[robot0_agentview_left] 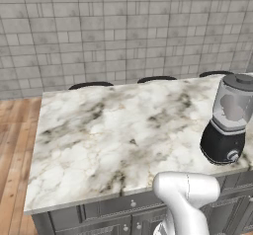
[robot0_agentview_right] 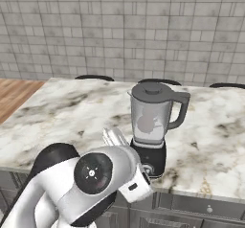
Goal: Grab the onions from the fridge, place them in the blender, close the lid, and turn on the blender to create a marinade.
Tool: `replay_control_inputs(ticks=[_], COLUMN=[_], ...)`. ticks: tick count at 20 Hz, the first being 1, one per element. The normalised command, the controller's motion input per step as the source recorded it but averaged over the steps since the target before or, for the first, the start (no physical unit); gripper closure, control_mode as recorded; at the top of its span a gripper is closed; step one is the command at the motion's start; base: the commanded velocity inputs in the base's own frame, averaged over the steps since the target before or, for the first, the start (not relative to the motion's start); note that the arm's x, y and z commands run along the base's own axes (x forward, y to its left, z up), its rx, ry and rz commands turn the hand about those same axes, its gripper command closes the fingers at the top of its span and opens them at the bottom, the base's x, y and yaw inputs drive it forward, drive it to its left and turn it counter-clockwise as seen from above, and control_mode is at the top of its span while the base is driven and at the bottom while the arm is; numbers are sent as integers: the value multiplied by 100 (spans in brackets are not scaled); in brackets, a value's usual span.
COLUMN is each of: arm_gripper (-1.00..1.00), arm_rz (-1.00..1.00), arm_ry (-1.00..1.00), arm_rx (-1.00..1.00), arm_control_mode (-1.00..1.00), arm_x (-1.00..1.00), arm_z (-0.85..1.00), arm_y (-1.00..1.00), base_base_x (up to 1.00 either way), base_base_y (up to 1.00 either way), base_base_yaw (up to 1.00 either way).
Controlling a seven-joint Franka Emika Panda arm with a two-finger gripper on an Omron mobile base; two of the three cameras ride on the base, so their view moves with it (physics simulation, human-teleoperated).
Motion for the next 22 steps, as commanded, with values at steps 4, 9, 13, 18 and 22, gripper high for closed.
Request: replay_control_inputs(ticks=[4, 9, 13, 18, 22], arm_gripper=[-100, -100, -100, -100, -100], arm_rz=[71, 71, 62, 37, 24], arm_ry=[0, 0, -2, -18, -15], arm_rx=[-20, -20, -21, -18, -14], arm_control_mode=[-100, -100, -100, -100, -100], arm_x=[-3, -15, -24, -25, -5], arm_z=[-8, -29, -18, 0, -7], arm_y=[0, 6, 38, 53, 82], base_base_x=[0, 0, 0, 0, 0], base_base_y=[0, 0, 0, 0, 0], base_base_yaw=[0, 0, 0, 0, 0])
